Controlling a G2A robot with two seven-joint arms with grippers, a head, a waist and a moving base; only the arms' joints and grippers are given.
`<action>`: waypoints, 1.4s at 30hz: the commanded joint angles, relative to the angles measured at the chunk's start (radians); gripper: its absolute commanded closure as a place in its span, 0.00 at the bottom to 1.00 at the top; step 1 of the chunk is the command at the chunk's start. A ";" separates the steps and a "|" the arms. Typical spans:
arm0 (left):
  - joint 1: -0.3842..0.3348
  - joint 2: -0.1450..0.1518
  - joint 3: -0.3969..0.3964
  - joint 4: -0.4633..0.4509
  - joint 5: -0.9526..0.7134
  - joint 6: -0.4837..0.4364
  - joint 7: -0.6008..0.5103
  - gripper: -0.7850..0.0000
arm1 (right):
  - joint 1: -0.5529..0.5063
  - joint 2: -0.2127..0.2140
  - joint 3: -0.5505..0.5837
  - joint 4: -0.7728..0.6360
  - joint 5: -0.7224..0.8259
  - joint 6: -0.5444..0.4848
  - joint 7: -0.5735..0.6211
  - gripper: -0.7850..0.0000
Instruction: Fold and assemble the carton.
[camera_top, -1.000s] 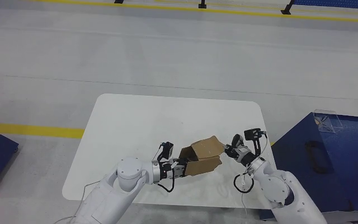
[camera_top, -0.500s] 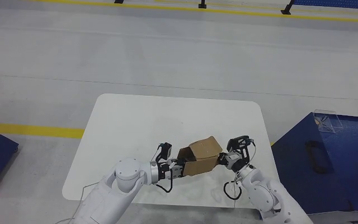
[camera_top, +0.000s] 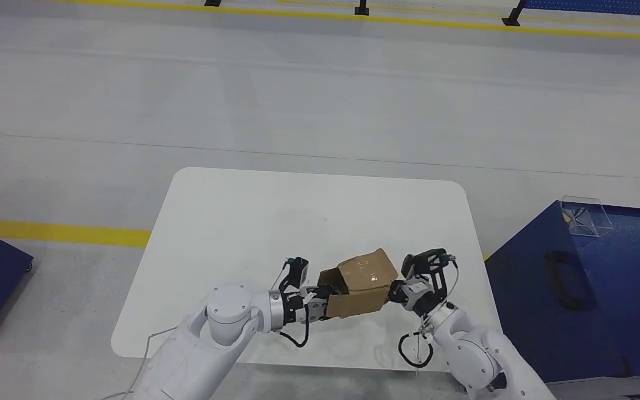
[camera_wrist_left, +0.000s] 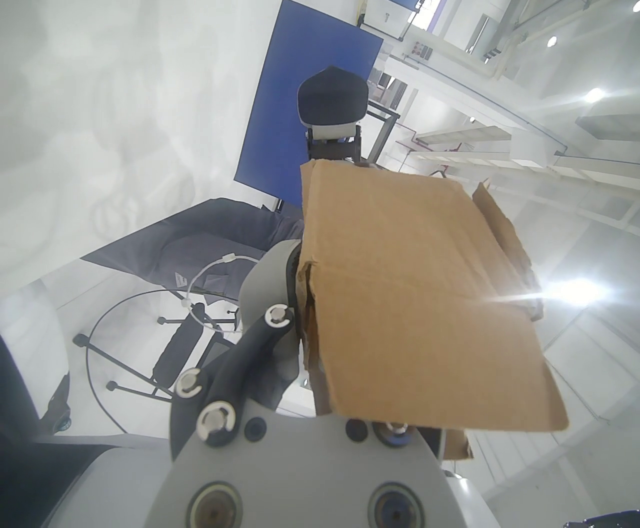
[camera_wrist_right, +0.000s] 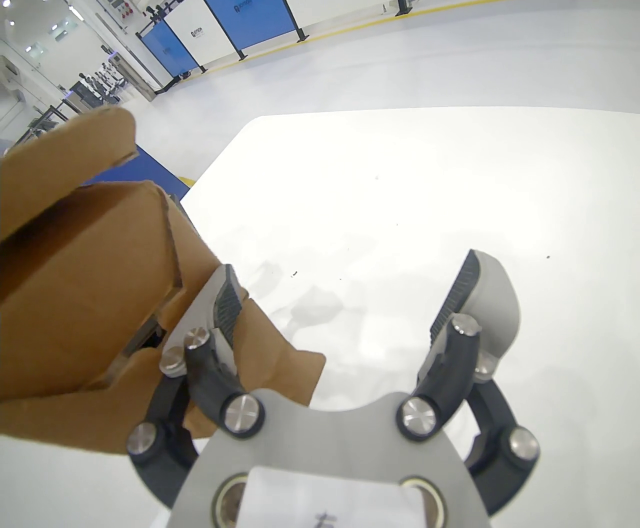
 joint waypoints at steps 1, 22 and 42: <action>0.000 0.000 0.001 0.000 -0.001 -0.003 -0.002 1.00 | -0.005 0.002 0.034 0.010 0.029 -0.006 0.001 0.00; -0.009 -0.002 0.005 0.006 -0.024 0.010 -0.037 1.00 | 0.015 0.018 0.087 0.187 0.441 -0.285 0.440 0.00; -0.017 -0.011 0.031 0.013 -0.018 0.010 -0.021 1.00 | 0.062 0.033 0.143 0.206 0.660 -0.317 0.555 0.00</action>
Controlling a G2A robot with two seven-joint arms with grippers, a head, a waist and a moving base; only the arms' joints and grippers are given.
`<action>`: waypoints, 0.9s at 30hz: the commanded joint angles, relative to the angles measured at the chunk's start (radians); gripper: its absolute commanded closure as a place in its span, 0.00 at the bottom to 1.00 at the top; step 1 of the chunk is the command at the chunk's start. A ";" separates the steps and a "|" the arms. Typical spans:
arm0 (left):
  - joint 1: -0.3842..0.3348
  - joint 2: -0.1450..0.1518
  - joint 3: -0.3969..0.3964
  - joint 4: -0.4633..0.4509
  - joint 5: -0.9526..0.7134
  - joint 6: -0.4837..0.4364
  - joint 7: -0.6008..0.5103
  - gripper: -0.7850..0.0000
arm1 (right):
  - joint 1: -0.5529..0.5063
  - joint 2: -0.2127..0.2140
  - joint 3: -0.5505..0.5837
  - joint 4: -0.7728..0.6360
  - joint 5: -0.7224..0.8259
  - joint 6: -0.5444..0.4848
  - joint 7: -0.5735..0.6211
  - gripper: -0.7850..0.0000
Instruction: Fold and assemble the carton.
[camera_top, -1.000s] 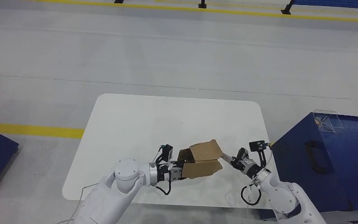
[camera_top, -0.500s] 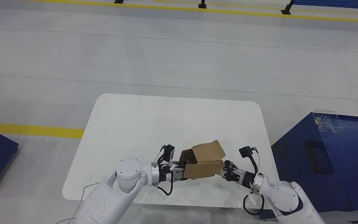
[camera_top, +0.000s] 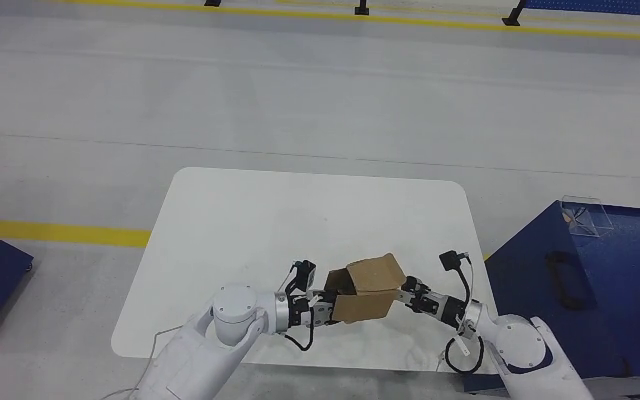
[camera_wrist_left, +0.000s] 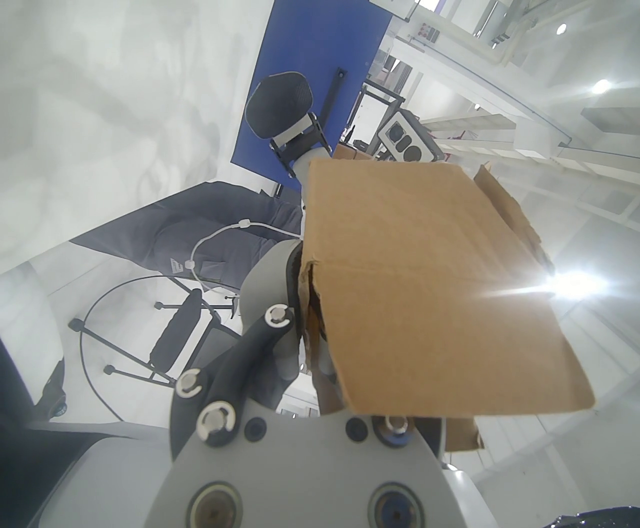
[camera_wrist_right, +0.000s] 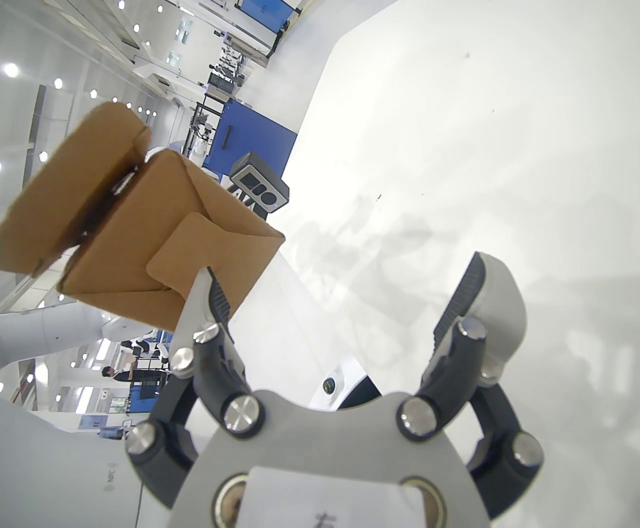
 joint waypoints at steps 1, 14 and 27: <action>-0.001 0.000 0.000 0.000 0.004 0.000 0.001 1.00 | -0.002 0.000 0.003 -0.007 0.008 -0.002 -0.006 0.00; 0.000 0.000 0.003 0.000 0.015 0.007 -0.001 1.00 | -0.009 0.003 -0.007 -0.043 -0.031 0.016 -0.035 0.00; 0.000 -0.002 0.006 0.000 0.016 0.008 0.004 1.00 | -0.006 0.004 -0.020 -0.034 -0.046 0.012 -0.067 0.00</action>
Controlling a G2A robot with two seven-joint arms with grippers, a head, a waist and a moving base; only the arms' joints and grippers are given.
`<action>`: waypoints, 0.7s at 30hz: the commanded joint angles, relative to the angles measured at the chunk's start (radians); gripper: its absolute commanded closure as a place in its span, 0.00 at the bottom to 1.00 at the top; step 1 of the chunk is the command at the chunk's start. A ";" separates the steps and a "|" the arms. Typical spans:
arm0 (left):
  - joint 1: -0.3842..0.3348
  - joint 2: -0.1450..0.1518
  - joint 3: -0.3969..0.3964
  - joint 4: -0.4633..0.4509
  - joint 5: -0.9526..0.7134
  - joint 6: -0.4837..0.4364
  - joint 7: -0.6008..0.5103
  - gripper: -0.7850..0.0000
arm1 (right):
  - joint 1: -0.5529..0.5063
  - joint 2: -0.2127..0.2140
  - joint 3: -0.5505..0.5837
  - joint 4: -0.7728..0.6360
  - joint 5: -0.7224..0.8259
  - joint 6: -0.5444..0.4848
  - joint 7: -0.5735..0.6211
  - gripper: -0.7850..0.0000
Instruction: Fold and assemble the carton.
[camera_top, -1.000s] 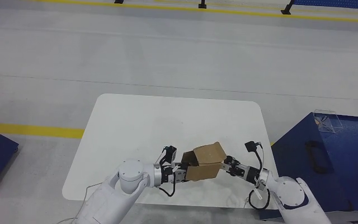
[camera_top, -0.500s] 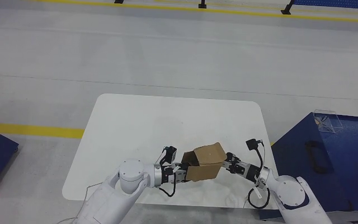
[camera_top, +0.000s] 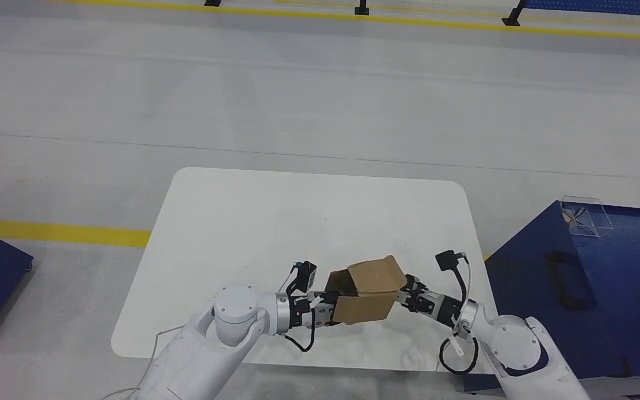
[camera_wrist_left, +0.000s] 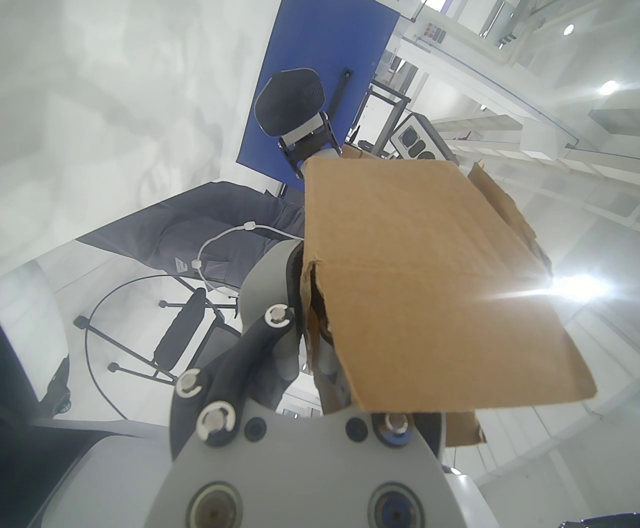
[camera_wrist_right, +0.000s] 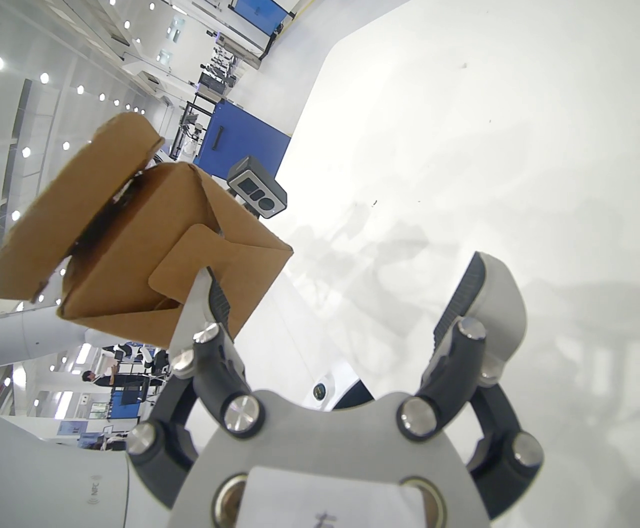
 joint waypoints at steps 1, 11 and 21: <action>0.001 0.000 0.001 -0.001 0.002 0.000 0.001 1.00 | -0.004 0.000 0.006 -0.006 0.011 -0.009 -0.014 0.00; 0.011 0.001 -0.001 -0.018 0.005 0.001 0.001 1.00 | -0.025 0.004 0.015 -0.036 -0.018 -0.010 -0.033 0.00; 0.006 -0.001 -0.003 -0.009 -0.021 -0.001 -0.020 1.00 | -0.017 0.002 -0.013 -0.039 -0.046 0.011 -0.044 0.00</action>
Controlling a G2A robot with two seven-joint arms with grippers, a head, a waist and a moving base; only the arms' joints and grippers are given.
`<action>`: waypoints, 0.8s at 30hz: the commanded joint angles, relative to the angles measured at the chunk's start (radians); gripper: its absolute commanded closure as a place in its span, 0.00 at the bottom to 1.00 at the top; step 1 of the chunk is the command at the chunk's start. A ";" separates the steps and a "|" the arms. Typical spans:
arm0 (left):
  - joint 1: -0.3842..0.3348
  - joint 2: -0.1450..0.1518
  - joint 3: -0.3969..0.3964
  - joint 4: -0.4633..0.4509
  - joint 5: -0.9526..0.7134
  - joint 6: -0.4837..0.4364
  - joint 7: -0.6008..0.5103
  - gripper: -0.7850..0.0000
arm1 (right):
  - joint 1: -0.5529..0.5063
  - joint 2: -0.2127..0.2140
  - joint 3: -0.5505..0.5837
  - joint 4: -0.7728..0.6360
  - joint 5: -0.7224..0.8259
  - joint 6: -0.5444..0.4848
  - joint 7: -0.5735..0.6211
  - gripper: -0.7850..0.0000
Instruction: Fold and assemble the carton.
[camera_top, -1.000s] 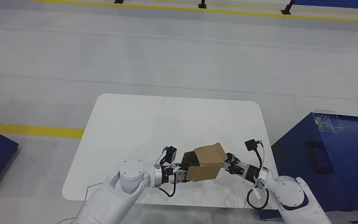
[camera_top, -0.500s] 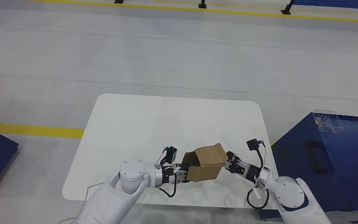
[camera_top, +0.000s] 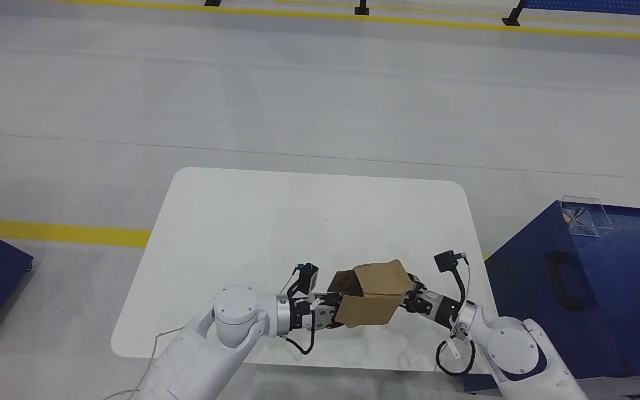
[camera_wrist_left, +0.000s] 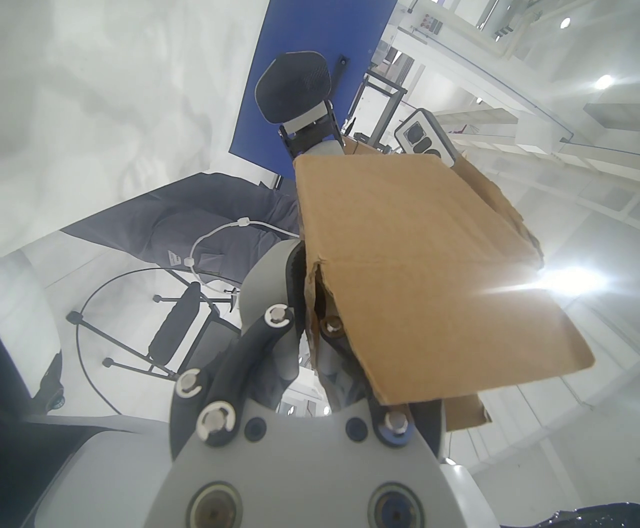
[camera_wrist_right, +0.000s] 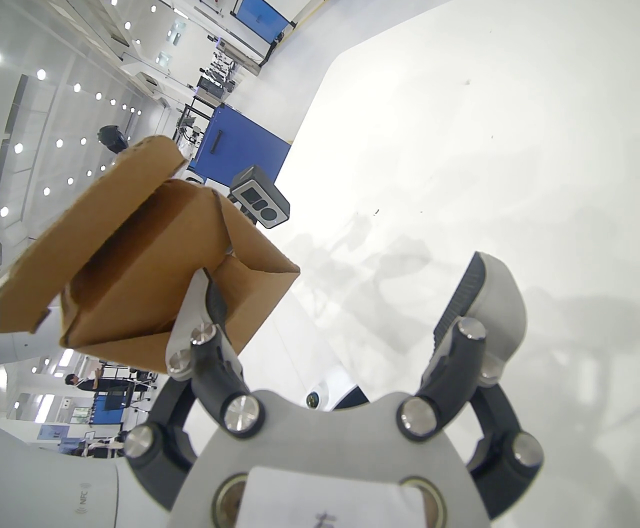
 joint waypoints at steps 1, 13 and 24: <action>-0.001 0.000 0.000 0.001 -0.005 -0.001 -0.004 1.00 | 0.003 0.000 -0.005 -0.002 0.005 0.002 0.001 0.00; -0.006 0.000 -0.011 0.019 -0.044 0.004 -0.037 1.00 | -0.021 0.009 0.053 0.020 0.041 -0.008 0.019 0.00; -0.009 -0.002 -0.001 0.013 -0.033 0.016 -0.027 1.00 | -0.002 0.006 0.015 0.016 0.046 -0.013 0.017 0.00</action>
